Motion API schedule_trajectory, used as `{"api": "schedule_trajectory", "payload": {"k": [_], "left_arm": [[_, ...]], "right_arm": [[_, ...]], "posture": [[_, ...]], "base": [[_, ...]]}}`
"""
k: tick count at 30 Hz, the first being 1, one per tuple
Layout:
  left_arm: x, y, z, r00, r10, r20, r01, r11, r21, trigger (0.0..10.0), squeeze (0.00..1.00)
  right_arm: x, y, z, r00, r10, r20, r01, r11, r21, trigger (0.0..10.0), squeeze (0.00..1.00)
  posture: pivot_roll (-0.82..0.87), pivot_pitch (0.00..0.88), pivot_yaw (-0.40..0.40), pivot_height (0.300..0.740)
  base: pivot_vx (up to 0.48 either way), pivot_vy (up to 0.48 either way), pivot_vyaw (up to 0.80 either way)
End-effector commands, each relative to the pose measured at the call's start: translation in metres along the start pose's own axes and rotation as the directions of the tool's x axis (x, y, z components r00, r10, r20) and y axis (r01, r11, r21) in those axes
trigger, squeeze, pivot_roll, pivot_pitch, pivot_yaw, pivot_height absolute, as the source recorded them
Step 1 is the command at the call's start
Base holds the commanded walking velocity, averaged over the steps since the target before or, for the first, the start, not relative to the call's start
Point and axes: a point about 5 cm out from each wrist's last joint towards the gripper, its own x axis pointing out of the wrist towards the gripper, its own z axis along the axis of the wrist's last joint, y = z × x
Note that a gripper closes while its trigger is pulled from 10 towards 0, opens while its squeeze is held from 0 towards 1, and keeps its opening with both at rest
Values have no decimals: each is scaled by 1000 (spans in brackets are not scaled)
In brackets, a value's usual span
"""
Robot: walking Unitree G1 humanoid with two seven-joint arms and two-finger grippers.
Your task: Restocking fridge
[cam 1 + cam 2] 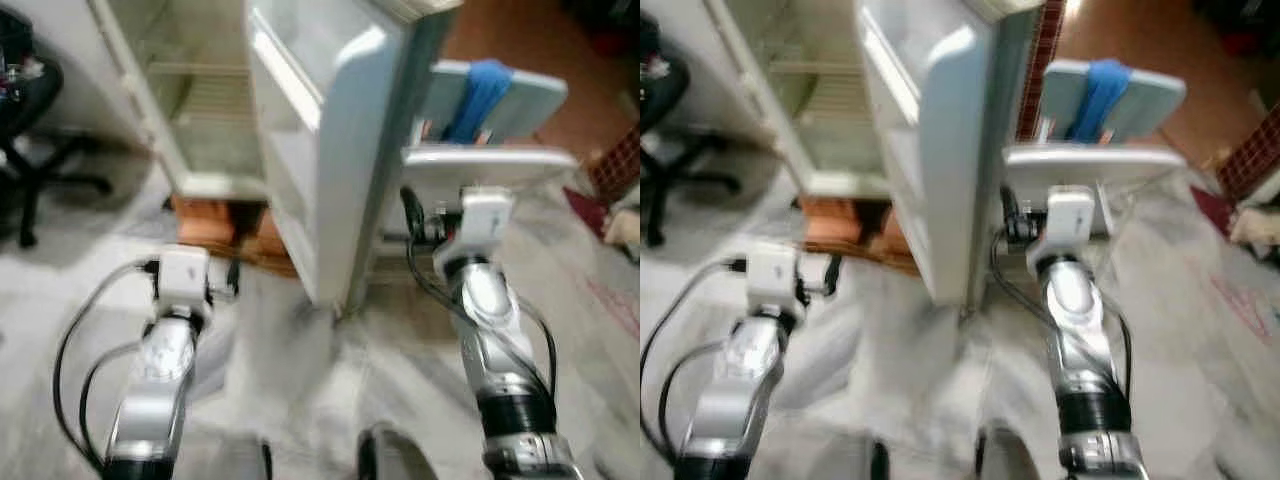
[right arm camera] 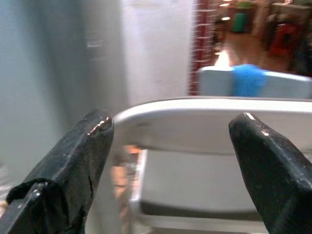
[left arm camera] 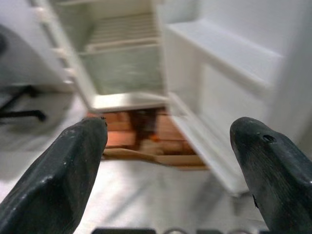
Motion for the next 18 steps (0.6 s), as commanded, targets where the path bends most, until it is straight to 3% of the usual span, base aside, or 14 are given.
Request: {"api": "schedule_trajectory", "payload": {"k": [1, 5, 8, 9, 12, 14, 18], "left_arm": [[0, 4, -3, 1000, 20, -21, -20, 1000, 2, 10000, 0], [0, 4, -3, 1000, 22, -21, -22, 1000, 3, 10000, 0], [0, 3, -1, 1000, 19, -18, -20, 1000, -1, 10000, 0], [0, 3, -1, 1000, 19, -18, -20, 1000, -1, 10000, 0], [-1, 3, -2, 999, 25, -19, -25, 1000, -2, 10000, 0], [-1, 6, -2, 999, 45, -21, -45, 999, -5, 10000, 0], [-2, 7, -1, 998, 62, -22, -63, 998, -13, 10000, 0]], "right_arm": [[11, 2, 7, 999, -2, 32, 2, 1000, 16, 10000, 0], [23, 6, 15, 999, -1, 54, -1, 999, 32, 10000, 0], [46, 19, 30, 996, 2, 86, -11, 995, 100, 10000, 0], [46, 19, 30, 996, 2, 86, -11, 995, 100, 10000, 0], [57, 32, 39, 995, 13, 99, -27, 988, 149, 10000, 0], [68, 53, 47, 993, 45, 105, -66, 977, 204, 10000, 0], [73, 68, 52, 990, 85, 110, -106, 975, 194, 10000, 0]], "posture": [[85, 130, -9, 740], [96, 125, -12, 740], [112, 132, -16, 740], [112, 132, -16, 740], [115, 131, -19, 740], [126, 130, -24, 740], [141, 133, -32, 740]], "base": [[0, 0, 0], [0, 0, 0], [0, 0, 0], [0, 0, 0], [0, 0, 0], [0, 0, 0], [0, 0, 0]]}}
